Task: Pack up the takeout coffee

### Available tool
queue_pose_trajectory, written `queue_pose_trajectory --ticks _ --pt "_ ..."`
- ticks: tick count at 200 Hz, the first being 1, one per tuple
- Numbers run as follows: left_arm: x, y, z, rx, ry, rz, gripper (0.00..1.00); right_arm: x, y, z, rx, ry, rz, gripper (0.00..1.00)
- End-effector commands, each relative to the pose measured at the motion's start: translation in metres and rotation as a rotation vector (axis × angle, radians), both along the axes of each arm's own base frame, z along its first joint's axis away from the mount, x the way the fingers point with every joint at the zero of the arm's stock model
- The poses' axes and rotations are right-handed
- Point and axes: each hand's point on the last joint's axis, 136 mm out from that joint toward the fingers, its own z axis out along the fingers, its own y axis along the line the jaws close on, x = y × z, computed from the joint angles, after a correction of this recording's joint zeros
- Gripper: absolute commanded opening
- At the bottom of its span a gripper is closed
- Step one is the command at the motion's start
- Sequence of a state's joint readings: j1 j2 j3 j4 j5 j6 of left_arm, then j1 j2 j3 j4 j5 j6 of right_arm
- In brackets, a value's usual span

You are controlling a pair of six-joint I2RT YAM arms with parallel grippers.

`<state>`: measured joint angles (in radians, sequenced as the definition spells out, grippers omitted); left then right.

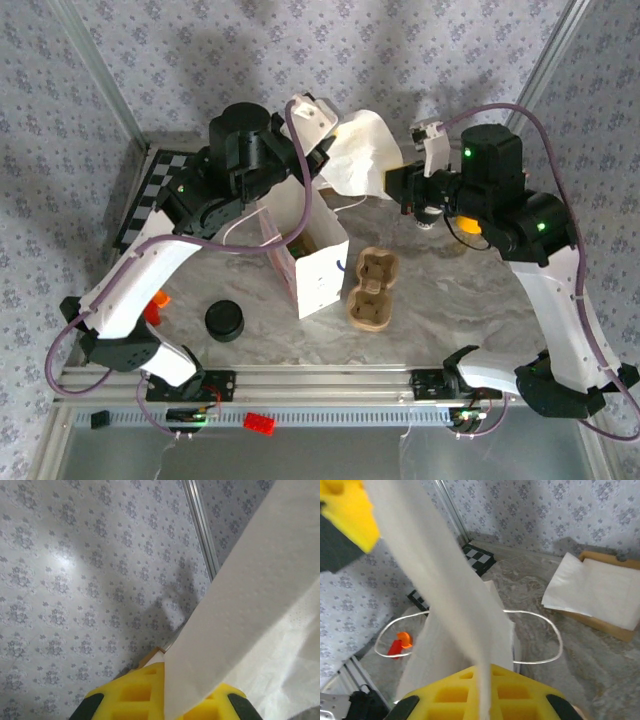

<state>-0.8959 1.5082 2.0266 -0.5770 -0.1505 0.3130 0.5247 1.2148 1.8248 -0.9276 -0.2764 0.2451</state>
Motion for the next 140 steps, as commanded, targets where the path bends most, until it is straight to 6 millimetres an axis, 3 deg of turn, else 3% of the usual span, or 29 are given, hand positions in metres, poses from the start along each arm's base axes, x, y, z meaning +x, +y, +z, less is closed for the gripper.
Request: queue_pose_trajectory --ticks 1,13,16,42,67,88,115,140 --pt "-0.011 0.009 0.011 -0.059 -0.004 -0.013 0.0 0.004 0.007 0.012 0.117 0.051 -0.056 0.06" --pt "-0.018 0.009 0.009 -0.068 0.006 -0.037 0.0 0.006 0.009 0.015 0.168 0.095 -0.08 0.05" --pt "-0.018 0.006 0.0 -0.053 0.021 -0.039 0.0 0.006 0.008 0.015 0.176 0.104 -0.09 0.04" --pt "-0.034 -0.004 -0.022 -0.035 0.049 -0.091 0.02 0.01 0.004 0.022 0.253 0.138 -0.161 0.0" --pt "-0.04 -0.013 -0.039 -0.044 0.063 -0.117 0.07 0.01 0.017 0.029 0.326 0.171 -0.118 0.0" --pt "-0.038 -0.022 -0.044 -0.06 0.089 -0.128 0.1 0.003 0.03 0.036 0.356 0.178 -0.068 0.0" --pt "-0.035 -0.03 -0.047 -0.067 0.11 -0.134 0.17 -0.001 0.037 0.03 0.358 0.215 -0.046 0.0" --pt "-0.028 -0.022 -0.043 -0.073 0.119 -0.074 0.17 -0.001 0.041 0.027 0.353 0.226 -0.034 0.0"
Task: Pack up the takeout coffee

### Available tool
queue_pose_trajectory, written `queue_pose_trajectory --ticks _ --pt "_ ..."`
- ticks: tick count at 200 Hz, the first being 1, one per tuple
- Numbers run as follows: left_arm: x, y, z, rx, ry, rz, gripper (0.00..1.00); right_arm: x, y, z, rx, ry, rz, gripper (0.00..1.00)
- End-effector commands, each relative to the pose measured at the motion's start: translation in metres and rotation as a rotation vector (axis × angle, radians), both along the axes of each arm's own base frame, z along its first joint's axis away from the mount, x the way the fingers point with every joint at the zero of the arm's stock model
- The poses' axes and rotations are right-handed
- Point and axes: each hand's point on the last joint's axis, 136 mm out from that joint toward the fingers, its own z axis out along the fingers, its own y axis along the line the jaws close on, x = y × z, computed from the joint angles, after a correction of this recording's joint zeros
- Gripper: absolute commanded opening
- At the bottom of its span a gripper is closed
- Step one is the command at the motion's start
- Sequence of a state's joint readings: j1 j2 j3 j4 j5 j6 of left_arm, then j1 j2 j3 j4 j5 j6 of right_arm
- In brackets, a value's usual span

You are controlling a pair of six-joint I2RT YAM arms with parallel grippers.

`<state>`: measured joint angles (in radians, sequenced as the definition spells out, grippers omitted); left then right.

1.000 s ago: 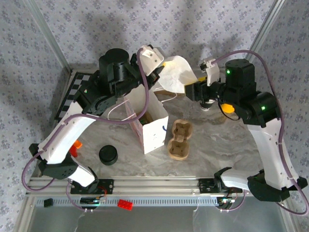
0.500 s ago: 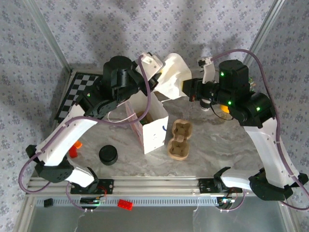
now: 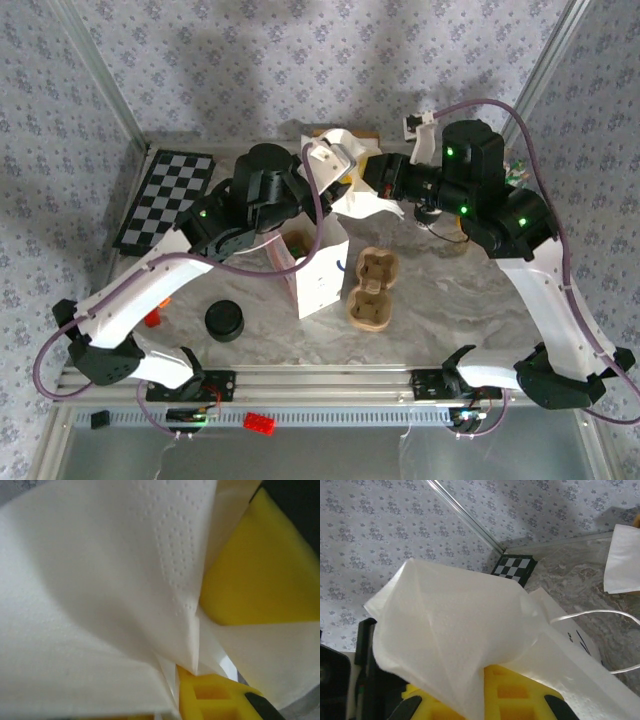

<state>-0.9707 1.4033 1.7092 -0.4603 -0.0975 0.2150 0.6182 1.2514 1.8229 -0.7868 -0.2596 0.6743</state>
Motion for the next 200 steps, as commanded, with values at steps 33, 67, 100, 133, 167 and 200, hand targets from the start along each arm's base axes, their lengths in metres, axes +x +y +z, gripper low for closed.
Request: queue_pose_trajectory --ticks 33,67,100,133,167,200 --pt "-0.008 0.021 0.031 -0.138 0.072 0.064 0.18 -0.005 0.012 0.018 0.073 -0.029 0.051 0.0" --pt "-0.013 0.042 0.028 -0.147 0.094 0.117 0.23 -0.005 0.019 0.023 0.061 -0.042 0.055 0.0" --pt "-0.021 0.062 0.024 -0.091 0.055 0.131 0.29 0.001 0.016 0.017 0.002 -0.034 0.023 0.0" --pt "-0.028 0.078 0.028 -0.058 0.021 0.126 0.14 0.002 0.023 0.012 -0.029 -0.025 0.042 0.0" --pt "-0.026 0.09 0.027 -0.035 0.006 0.167 0.15 0.01 0.014 0.004 -0.114 -0.03 -0.006 0.0" --pt "-0.03 0.07 0.016 -0.091 0.065 0.1 0.18 0.014 0.023 0.008 -0.088 -0.028 0.012 0.0"
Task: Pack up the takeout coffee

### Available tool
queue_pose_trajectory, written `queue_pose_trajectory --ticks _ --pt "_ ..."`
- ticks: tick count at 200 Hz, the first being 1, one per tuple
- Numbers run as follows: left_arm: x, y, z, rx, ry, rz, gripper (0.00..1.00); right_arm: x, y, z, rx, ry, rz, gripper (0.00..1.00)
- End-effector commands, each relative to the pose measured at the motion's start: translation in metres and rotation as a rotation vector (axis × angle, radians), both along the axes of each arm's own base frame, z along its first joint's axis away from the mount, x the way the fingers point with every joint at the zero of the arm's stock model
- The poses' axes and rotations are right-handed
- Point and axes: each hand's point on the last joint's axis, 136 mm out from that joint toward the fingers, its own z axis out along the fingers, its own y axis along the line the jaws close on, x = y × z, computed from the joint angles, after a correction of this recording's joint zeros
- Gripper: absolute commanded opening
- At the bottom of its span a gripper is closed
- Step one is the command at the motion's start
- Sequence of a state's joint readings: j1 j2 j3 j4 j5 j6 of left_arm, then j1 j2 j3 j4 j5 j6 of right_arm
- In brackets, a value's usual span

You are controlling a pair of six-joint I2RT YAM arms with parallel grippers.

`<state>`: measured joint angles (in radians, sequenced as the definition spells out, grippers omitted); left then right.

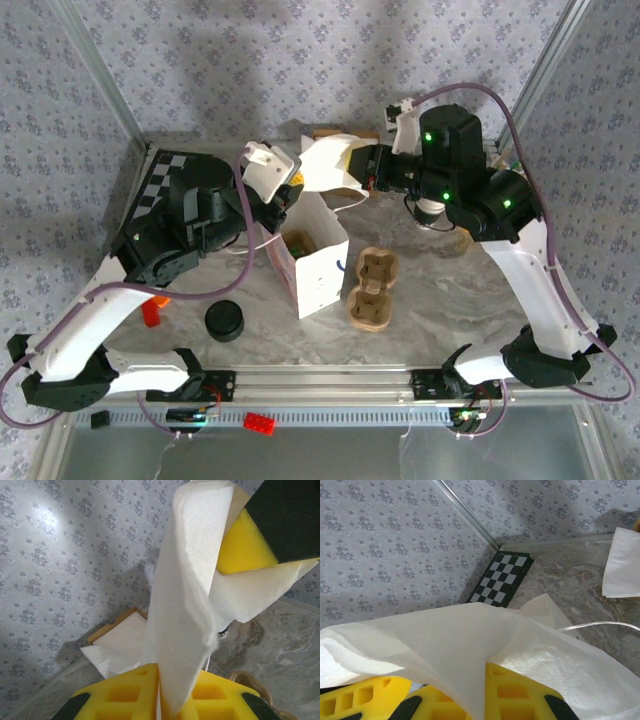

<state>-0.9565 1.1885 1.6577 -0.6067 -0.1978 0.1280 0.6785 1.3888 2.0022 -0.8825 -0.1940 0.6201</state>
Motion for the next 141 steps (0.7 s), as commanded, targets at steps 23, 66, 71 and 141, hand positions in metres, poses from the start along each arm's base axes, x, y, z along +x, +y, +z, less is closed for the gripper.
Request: queue_pose_trajectory --ticks 23,66,71,141 --pt "-0.004 -0.025 -0.01 -0.069 0.038 -0.069 0.21 -0.001 0.012 0.012 0.027 -0.029 0.029 0.0" --pt "-0.008 -0.043 -0.009 -0.185 0.048 -0.115 0.33 0.001 0.016 0.026 0.102 -0.026 0.007 0.0" --pt "-0.006 -0.041 -0.01 -0.185 0.042 -0.099 0.37 0.0 0.017 0.028 0.114 -0.025 0.013 0.0" --pt "0.014 -0.03 -0.004 -0.169 -0.123 0.014 0.66 -0.006 0.026 0.036 0.171 -0.007 0.051 0.0"
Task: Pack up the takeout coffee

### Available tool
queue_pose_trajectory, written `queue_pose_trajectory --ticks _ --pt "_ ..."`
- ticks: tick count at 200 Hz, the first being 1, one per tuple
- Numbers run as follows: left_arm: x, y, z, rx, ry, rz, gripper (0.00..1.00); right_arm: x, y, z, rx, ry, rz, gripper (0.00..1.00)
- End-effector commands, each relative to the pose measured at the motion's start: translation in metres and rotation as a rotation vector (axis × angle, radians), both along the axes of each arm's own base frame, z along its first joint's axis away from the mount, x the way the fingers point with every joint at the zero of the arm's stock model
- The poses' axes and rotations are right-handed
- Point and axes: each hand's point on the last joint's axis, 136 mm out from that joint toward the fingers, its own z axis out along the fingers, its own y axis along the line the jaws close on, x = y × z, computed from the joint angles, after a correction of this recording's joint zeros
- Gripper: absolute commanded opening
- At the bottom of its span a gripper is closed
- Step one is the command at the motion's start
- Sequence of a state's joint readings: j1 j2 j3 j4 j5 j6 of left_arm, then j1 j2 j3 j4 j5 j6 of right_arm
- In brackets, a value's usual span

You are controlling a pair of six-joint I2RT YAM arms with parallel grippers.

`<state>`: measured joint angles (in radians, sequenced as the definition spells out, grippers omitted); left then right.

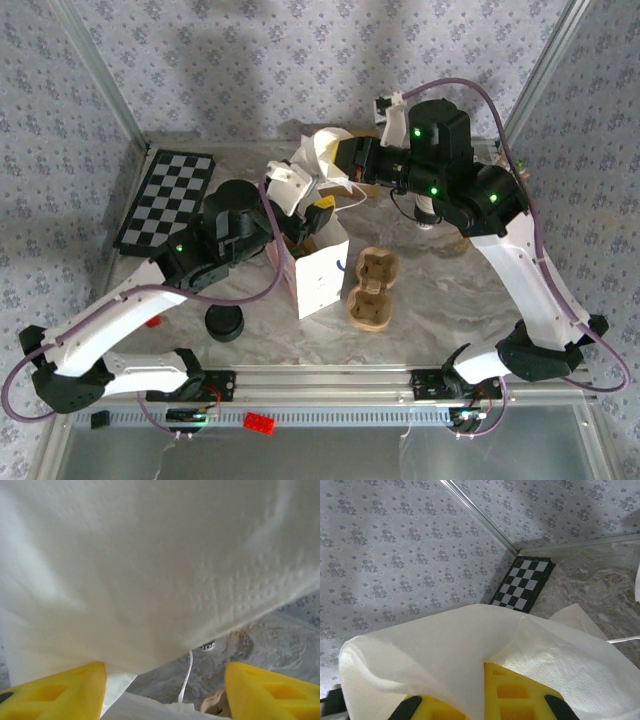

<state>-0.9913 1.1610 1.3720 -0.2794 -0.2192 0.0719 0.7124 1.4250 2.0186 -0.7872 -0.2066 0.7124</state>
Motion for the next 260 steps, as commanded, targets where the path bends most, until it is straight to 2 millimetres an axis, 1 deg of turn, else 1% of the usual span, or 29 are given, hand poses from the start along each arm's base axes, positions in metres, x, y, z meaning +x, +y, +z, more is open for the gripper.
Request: queue_pose_trajectory --ticks 1,12,26,40,51,60,78,94,118,136,157,167,206,228,233,239,243,260 --pt "0.003 0.002 0.037 -0.074 -0.118 0.023 0.67 -0.01 0.004 0.02 0.065 -0.022 0.033 0.0" --pt "0.005 -0.003 0.04 -0.093 -0.134 0.015 0.69 -0.01 0.004 0.019 0.066 -0.02 0.032 0.0" --pt "0.007 -0.01 0.044 -0.12 -0.163 0.006 0.7 -0.009 0.006 0.017 0.072 -0.015 0.033 0.0" --pt "0.011 -0.01 0.047 -0.153 -0.167 0.029 0.69 -0.008 0.007 0.016 0.072 -0.015 0.029 0.0" --pt "0.01 -0.01 0.051 -0.177 -0.177 0.02 0.69 -0.007 0.007 0.016 0.071 -0.012 0.026 0.0" --pt "0.01 -0.011 0.053 -0.19 -0.187 0.021 0.66 -0.006 0.007 0.015 0.071 -0.014 0.024 0.0" --pt "0.018 -0.009 0.052 -0.184 -0.198 0.063 0.61 -0.007 0.009 0.017 0.084 -0.014 0.034 0.0" --pt "0.022 -0.007 0.053 -0.186 -0.203 0.091 0.54 -0.007 0.009 0.017 0.086 -0.01 0.036 0.0" --pt "0.02 -0.004 0.061 -0.23 -0.23 0.092 0.49 -0.007 0.01 0.013 0.086 -0.003 0.034 0.0" --pt "0.019 -0.007 0.063 -0.235 -0.231 0.081 0.45 -0.006 0.012 0.011 0.087 0.006 0.038 0.0" --pt "0.018 -0.009 0.064 -0.238 -0.236 0.068 0.37 -0.006 0.013 0.009 0.089 0.012 0.039 0.0" --pt "0.018 -0.008 0.064 -0.238 -0.234 0.074 0.32 -0.006 0.012 0.01 0.093 0.012 0.038 0.0" --pt "0.021 -0.001 0.059 -0.225 -0.209 0.102 0.18 -0.007 0.009 0.013 0.098 0.002 0.037 0.0" --pt "0.024 0.002 0.049 -0.205 -0.15 0.113 0.12 -0.008 0.008 0.017 0.104 -0.004 0.049 0.0" --pt "0.024 0.003 0.047 -0.202 -0.131 0.116 0.11 -0.01 0.008 0.018 0.105 -0.008 0.056 0.04" --pt "0.023 0.005 0.045 -0.198 -0.11 0.118 0.11 -0.011 0.006 0.021 0.103 -0.015 0.061 0.13" --pt "0.023 0.006 0.042 -0.19 -0.091 0.121 0.11 -0.011 0.006 0.022 0.1 -0.018 0.064 0.17" --pt "0.025 0.016 0.036 -0.183 -0.013 0.168 0.07 -0.013 -0.002 0.029 0.082 -0.049 0.063 0.25"
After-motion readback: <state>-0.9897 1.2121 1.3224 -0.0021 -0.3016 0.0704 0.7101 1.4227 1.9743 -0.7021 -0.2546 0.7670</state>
